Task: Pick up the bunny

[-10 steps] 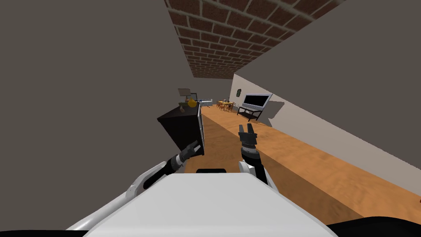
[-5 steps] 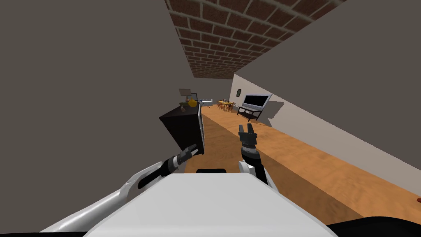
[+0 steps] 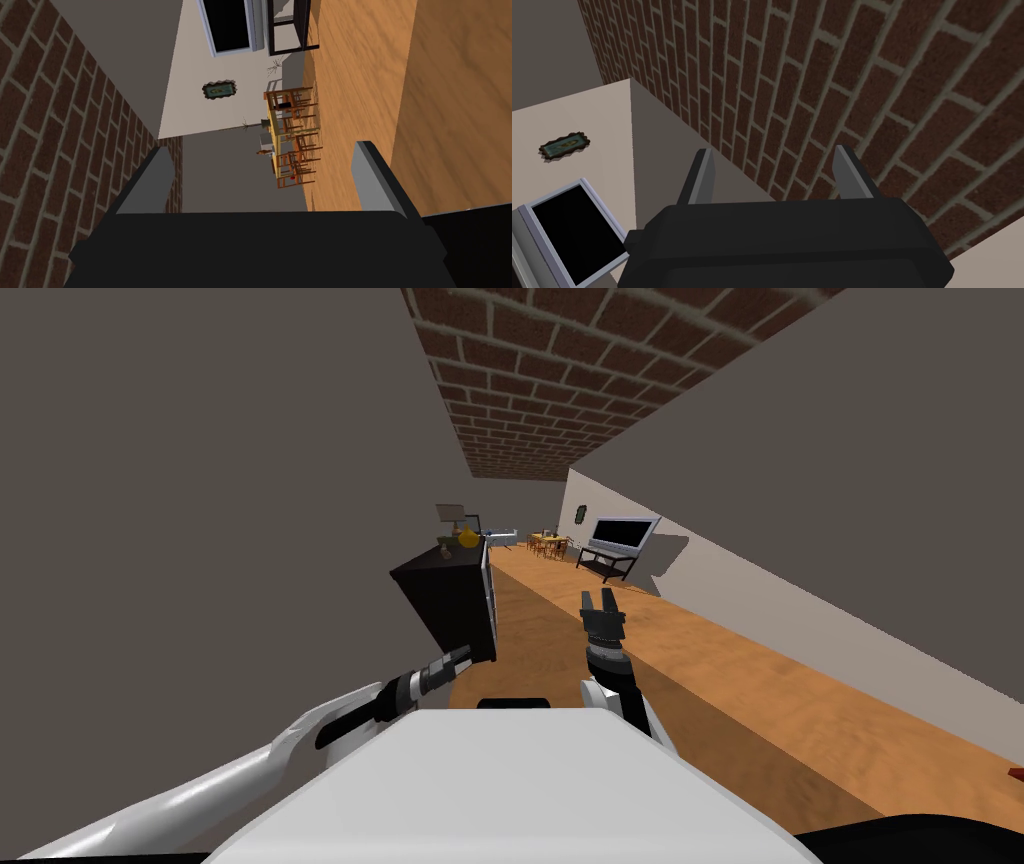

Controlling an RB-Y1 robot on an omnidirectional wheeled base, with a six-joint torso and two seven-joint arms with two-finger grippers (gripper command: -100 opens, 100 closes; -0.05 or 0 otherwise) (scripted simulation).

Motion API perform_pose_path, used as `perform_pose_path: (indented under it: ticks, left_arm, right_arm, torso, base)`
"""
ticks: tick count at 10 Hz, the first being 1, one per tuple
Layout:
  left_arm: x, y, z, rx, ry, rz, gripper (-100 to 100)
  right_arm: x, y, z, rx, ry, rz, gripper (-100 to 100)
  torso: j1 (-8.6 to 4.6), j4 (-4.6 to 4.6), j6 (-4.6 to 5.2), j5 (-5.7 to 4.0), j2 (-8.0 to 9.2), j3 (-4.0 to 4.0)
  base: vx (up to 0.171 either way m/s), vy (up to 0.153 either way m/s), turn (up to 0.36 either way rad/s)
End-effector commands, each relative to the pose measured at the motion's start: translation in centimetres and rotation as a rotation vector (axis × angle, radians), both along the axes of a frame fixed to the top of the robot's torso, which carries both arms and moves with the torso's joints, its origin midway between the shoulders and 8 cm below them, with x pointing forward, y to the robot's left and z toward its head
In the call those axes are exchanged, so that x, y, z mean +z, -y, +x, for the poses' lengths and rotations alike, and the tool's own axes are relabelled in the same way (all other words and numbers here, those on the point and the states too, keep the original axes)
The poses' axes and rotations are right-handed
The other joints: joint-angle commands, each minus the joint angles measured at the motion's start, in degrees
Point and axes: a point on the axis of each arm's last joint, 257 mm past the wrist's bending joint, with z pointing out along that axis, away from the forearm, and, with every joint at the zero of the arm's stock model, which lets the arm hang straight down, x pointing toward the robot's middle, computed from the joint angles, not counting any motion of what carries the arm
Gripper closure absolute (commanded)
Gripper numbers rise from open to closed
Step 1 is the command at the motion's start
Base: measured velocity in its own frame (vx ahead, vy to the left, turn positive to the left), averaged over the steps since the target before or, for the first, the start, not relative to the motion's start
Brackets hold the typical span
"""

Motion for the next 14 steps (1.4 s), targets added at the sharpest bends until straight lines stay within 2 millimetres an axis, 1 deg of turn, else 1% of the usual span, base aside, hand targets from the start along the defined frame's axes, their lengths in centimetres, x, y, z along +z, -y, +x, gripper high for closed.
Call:
perform_pose_path:
  ticks: [1,3,4,5,6,7,9,10,11,12,13,14]
  left_arm:
    - [-1.6,-1.8,-0.5,0.002,-0.064,0.037,-100]
    - [-1.8,-3.2,-0.6,-0.007,-0.068,0.086,-100]
    - [-3.1,-4.9,-1.0,0.004,-0.125,0.114,-100]
    - [-3.2,-6.0,-1.1,-0.001,-0.128,0.152,-100]
    - [-3.2,-6.4,-1.1,-0.003,-0.128,0.163,-100]
    - [-4.3,-8.5,-1.3,0.015,-0.182,0.197,-100]
    - [-4.2,-9.9,-1.4,0.011,-0.184,0.243,-100]
    - [-5.0,-12.0,-1.6,0.036,-0.233,0.272,-100]
    - [-4.8,-13.3,-1.6,0.033,-0.234,0.311,-100]
    - [-4.7,-13.8,-1.6,0.032,-0.235,0.326,-100]
    - [-5.2,-16.2,-1.7,0.063,-0.28,0.36,-100]
    - [-4.8,-17.3,-1.7,0.062,-0.28,0.395,-100]
  right_arm:
    - [0.0,0.0,0.0,0.0,0.0,0.0,0]
    - [0.0,0.0,0.0,0.0,0.0,0.0,0]
    - [0.0,0.0,0.0,0.0,0.0,0.0,0]
    - [0.0,0.0,0.0,0.0,0.0,0.0,0]
    - [0.0,0.0,0.0,0.0,0.0,0.0,0]
    - [0.0,0.0,0.0,0.0,0.0,0.0,0]
    - [0.0,0.0,0.0,0.0,0.0,0.0,0]
    - [0.0,0.0,0.0,0.0,0.0,0.0,0]
    - [0.0,0.0,0.0,0.0,0.0,0.0,0]
    - [0.0,0.0,0.0,0.0,0.0,0.0,0]
    - [0.0,0.0,0.0,0.0,0.0,0.0,0]
    - [0.0,0.0,0.0,0.0,0.0,0.0,0]
  torso:
    - [0.0,0.0,0.0,0.0,0.0,0.0]
    - [-0.07,0.0,0.0,-0.02,0.01,0.01]
    - [-0.01,0.0,0.0,-0.01,-0.01,-0.01]
    - [-0.07,-0.01,0.0,-0.01,-0.03,-0.02]
    - [-0.08,-0.01,0.0,-0.02,-0.01,-0.01]
    - [-0.02,0.0,0.0,-0.01,-0.01,-0.01]
    - [-0.11,0.0,0.0,-0.03,-0.02,-0.01]
    - [-0.04,-0.01,0.0,-0.01,-0.06,-0.04]
    - [-0.12,-0.02,0.0,-0.02,-0.11,-0.06]
    - [-0.15,-0.03,0.01,-0.03,-0.11,-0.06]
    - [-0.07,-0.02,0.0,-0.01,-0.09,-0.06]
    - [-0.18,-0.03,0.0,-0.03,-0.11,-0.07]
  base:
    - [-0.025,-0.039,0.006]
    - [-0.024,-0.029,0.004]
    - [-0.015,-0.041,0.001]
    - [-0.024,-0.043,0.006]
    - [-0.021,-0.022,0.002]
    - [-0.027,-0.053,-0.003]
    - [-0.01,-0.037,0.004]
    - [0.007,-0.052,-0.01]
    - [0.002,-0.06,0.003]
    - [-0.004,-0.033,0.004]
    - [0.007,-0.071,-0.015]
    - [0.006,-0.063,0.004]
